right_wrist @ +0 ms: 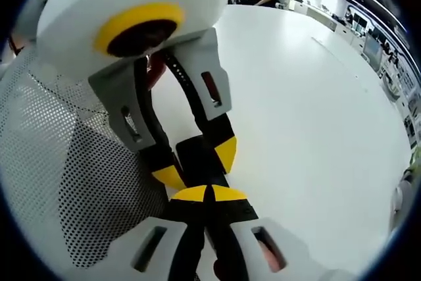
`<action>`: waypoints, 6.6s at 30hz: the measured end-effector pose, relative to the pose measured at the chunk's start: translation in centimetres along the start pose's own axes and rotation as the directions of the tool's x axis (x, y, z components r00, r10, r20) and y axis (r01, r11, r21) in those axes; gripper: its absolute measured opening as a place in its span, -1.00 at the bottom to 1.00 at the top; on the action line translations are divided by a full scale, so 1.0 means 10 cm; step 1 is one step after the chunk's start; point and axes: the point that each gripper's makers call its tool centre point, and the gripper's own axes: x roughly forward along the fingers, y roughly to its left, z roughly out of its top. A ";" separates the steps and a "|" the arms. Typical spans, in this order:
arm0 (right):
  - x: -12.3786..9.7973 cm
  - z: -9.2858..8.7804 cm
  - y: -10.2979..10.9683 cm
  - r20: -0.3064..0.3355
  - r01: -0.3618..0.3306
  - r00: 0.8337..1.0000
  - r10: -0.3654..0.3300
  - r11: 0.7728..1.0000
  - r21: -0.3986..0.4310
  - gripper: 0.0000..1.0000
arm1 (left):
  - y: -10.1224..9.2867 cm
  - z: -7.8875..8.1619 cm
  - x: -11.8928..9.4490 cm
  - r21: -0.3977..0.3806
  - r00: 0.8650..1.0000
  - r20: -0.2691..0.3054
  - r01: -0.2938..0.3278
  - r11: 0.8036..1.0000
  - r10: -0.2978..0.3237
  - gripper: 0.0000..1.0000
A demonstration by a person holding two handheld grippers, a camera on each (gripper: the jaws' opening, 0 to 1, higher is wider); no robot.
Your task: Press the specified remote control buttons in sequence, fully releasing each button before pressing the next.
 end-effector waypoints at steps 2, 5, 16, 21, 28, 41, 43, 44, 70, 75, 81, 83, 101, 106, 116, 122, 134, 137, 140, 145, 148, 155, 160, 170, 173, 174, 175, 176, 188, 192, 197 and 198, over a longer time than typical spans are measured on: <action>0.00 0.00 0.00 -0.002 -0.002 1.000 0.002 1.000 -0.001 -1.00 | 0.00 0.00 0.00 0.000 1.000 0.001 0.000 1.000 0.000 -0.50; 0.00 0.00 0.00 -0.008 0.001 1.000 -0.001 1.000 -0.014 -1.00 | 0.00 0.00 0.00 -0.001 1.000 0.001 0.000 1.000 0.000 -0.50; 0.00 0.00 0.00 0.009 -0.008 1.000 0.008 0.999 0.032 -1.00 | 0.00 0.00 0.00 0.000 1.000 0.001 0.000 1.000 0.000 -0.50; 0.00 0.01 0.00 -0.004 0.006 1.000 -0.006 1.000 0.000 -1.00 | 0.00 0.00 0.00 0.000 1.000 0.001 0.000 1.000 0.000 -0.50; -0.03 -0.01 -0.02 -0.007 -0.003 1.000 0.003 0.998 0.059 -1.00 | 0.00 0.00 0.00 0.000 1.000 0.001 -0.001 1.000 0.001 -0.50; -0.34 0.19 -0.16 0.121 0.002 0.992 -0.022 0.986 0.167 -1.00 | 0.00 0.00 0.00 0.000 1.000 -0.002 -0.003 1.000 0.003 -0.50; -0.45 0.27 -0.20 0.166 0.010 0.985 -0.041 0.982 0.186 -1.00 | 0.00 0.00 0.00 0.000 1.000 -0.001 -0.003 1.000 0.003 -0.50; -0.50 0.30 -0.21 0.182 0.011 0.982 -0.048 0.981 0.196 -1.00 | 0.00 0.00 0.00 0.000 1.000 -0.001 -0.003 1.000 0.003 -0.50; -2.30 0.57 -0.41 0.592 0.259 0.616 -0.519 0.844 0.470 -0.91 | 0.00 0.01 0.00 -0.004 1.000 -0.010 -0.005 1.000 0.005 -0.50; -2.50 0.45 -0.45 0.593 0.311 0.520 -0.615 0.783 0.539 -0.72 | 0.00 0.00 0.00 -0.005 1.000 -0.010 -0.005 1.000 0.005 -0.50; -2.64 0.28 -0.52 0.556 0.353 0.404 -0.727 0.684 0.639 -0.17 | 0.00 0.00 0.00 -0.007 1.000 -0.009 -0.008 1.000 0.008 -0.50; -2.71 0.23 -0.55 0.543 0.371 0.343 -0.767 0.641 0.672 -0.08 | 0.00 0.00 0.00 -0.007 1.000 -0.009 -0.009 1.000 0.009 -0.50; -2.87 -0.05 -0.81 0.363 0.618 0.216 -0.906 0.415 0.667 0.87 | 0.00 0.00 0.00 -0.012 1.000 -0.005 -0.012 1.000 0.012 -0.50; -2.88 -0.10 -0.80 0.348 0.666 0.198 -0.916 0.386 0.638 0.89 | 0.00 0.00 0.00 -0.016 1.000 -0.005 -0.014 1.000 0.014 -0.50; -2.88 -0.55 -0.90 0.162 0.555 0.242 -0.957 0.273 0.786 1.00 | 0.00 0.01 0.01 -0.024 1.000 -0.003 -0.021 0.999 0.021 -0.50; -2.81 -0.52 -0.89 0.160 0.575 0.274 -0.948 0.295 0.763 0.97 | 0.00 0.01 0.00 -0.026 1.000 -0.009 -0.023 0.999 0.023 -0.50; -2.70 -0.58 -0.87 0.122 0.554 0.341 -0.932 0.304 0.775 0.64 | 0.02 0.00 0.00 -0.028 0.997 -0.070 -0.022 0.999 0.020 -0.51; -2.71 -0.59 -0.86 0.112 0.560 0.338 -0.934 0.296 0.774 0.55 | 0.04 0.00 -0.01 -0.046 0.998 -0.065 -0.009 0.999 0.006 -0.52; -2.74 -0.60 -0.86 0.110 0.557 0.324 -0.940 0.283 0.781 0.41 | 0.05 -0.02 -0.02 -0.045 0.997 -0.073 -0.005 0.999 0.002 -0.52; -2.70 -0.62 -0.86 0.100 0.554 0.344 -0.934 0.288 0.781 0.39 | 0.16 -0.06 -0.04 -0.016 0.994 -0.108 -0.037 0.999 0.035 -0.52; -2.70 -0.62 -0.85 0.100 0.555 0.345 -0.933 0.289 0.780 0.28 | 0.28 -0.06 -0.06 0.013 0.991 -0.109 -0.077 0.997 0.078 -0.52; -2.69 -0.65 -0.85 0.088 0.554 0.353 -0.931 0.284 0.783 0.19 | 0.50 -0.08 -0.12 0.042 0.986 -0.125 -0.105 0.994 0.109 -0.52; -2.68 -0.65 -0.84 0.093 0.561 0.353 -0.931 0.290 0.775 0.05 | 0.65 -0.06 -0.11 0.080 0.985 -0.126 -0.112 0.990 0.121 -0.52; -2.61 -0.64 -0.84 0.085 0.576 0.382 -0.920 0.309 0.757 0.02 | 0.89 -0.02 -0.10 0.123 0.982 -0.138 -0.115 0.986 0.132 -0.52; -2.58 -0.65 -0.85 0.080 0.579 0.394 -0.915 0.315 0.752 -0.01 | 0.95 -0.02 -0.11 0.118 0.981 -0.140 -0.116 0.986 0.132 -0.52; -2.58 -0.65 -0.85 0.079 0.582 0.398 -0.914 0.318 0.748 -0.01 | 1.00 -0.02 -0.11 0.127 0.980 -0.142 -0.122 0.984 0.139 -0.52; -2.57 -0.65 -0.85 0.079 0.583 0.399 -0.914 0.319 0.747 -0.01 | 1.03 -0.02 -0.12 0.131 0.979 -0.142 -0.125 0.984 0.143 -0.52; -2.57 -0.65 -0.85 0.080 0.585 0.399 -0.913 0.321 0.745 -0.01 | 1.06 -0.02 -0.12 0.133 0.979 -0.142 -0.128 0.983 0.147 -0.52; -2.53 -0.65 -0.84 0.077 0.581 0.419 -0.905 0.333 0.743 -0.15 | 1.27 0.08 -0.09 0.168 0.976 -0.149 -0.132 0.977 0.157 -0.52; -2.52 -0.66 -0.84 0.073 0.582 0.425 -0.902 0.334 0.742 -0.17 | 1.35 0.07 -0.07 0.167 0.976 -0.153 -0.127 0.978 0.153 -0.52; -2.51 -0.66 -0.84 0.073 0.582 0.431 -0.899 0.339 0.739 -0.18 | 1.45 0.04 -0.05 0.173 0.974 -0.170 -0.123 0.977 0.153 -0.52; -2.50 -0.65 -0.84 0.073 0.582 0.432 -0.899 0.340 0.738 -0.18 | 1.48 0.03 -0.05 0.180 0.972 -0.174 -0.125 0.976 0.156 -0.52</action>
